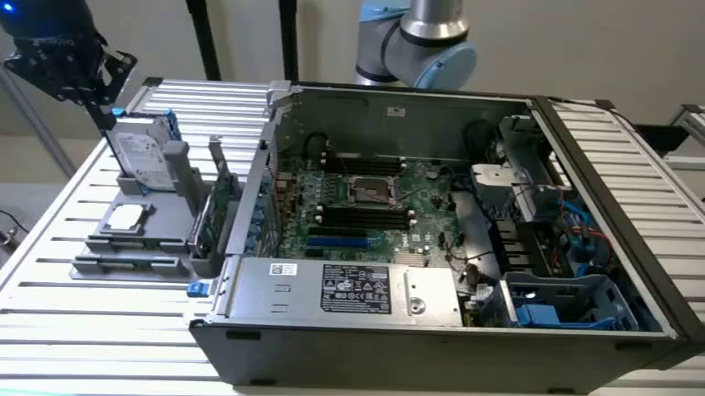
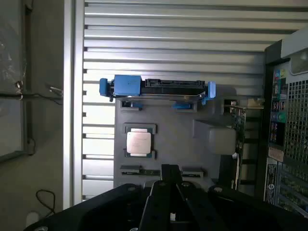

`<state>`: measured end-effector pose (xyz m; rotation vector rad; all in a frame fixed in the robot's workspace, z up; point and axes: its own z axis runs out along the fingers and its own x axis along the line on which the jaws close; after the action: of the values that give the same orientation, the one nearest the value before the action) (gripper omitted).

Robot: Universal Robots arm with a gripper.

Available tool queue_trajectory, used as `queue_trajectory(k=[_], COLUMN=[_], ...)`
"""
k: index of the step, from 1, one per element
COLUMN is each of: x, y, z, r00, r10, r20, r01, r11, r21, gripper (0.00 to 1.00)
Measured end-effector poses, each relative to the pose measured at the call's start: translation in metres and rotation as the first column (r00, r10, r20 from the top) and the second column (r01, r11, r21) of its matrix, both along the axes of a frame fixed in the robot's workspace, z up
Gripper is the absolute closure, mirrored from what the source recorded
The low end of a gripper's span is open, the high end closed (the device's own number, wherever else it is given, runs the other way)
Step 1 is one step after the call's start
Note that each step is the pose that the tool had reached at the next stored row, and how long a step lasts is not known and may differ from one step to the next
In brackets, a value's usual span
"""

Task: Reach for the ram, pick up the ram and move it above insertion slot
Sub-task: 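Reach for the ram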

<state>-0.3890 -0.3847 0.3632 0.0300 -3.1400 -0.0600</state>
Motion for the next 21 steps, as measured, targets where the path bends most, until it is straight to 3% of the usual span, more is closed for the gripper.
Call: queue_trajectory(k=[13, 16, 21], x=[0.000, 0.001, 0.005], y=[-0.0002, -0.0045, -0.0186], z=[0.0001, 0.0000, -0.0001], r00=[1.0000, 1.0000, 1.0000], r10=[0.000, 0.000, 0.000], r20=[-0.0001, -0.0008, -0.0054], r01=[0.000, 0.000, 0.000], r11=[1.0000, 1.0000, 1.0000], r21=[-0.0001, 0.0000, 0.0001], gripper=[0.89, 0.89, 0.89])
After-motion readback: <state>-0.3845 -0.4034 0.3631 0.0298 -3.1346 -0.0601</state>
